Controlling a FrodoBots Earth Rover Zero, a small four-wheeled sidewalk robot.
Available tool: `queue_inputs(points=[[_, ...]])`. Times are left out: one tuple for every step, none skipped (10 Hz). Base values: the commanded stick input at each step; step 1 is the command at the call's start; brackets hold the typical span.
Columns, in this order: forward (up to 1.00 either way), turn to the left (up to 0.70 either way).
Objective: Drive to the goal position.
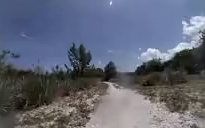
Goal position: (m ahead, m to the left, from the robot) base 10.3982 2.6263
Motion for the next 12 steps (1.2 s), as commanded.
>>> queue_inputs(points=[[0.85,-0.01],[0.85,-0.01],[0.85,-0.01],[0.85,-0.01],[0.85,-0.01],[0.85,-0.01],[0.85,-0.01],[0.85,-0.01],[0.85,-0.01],[0.85,-0.01],[0.85,-0.01],[0.85,-0.01]])
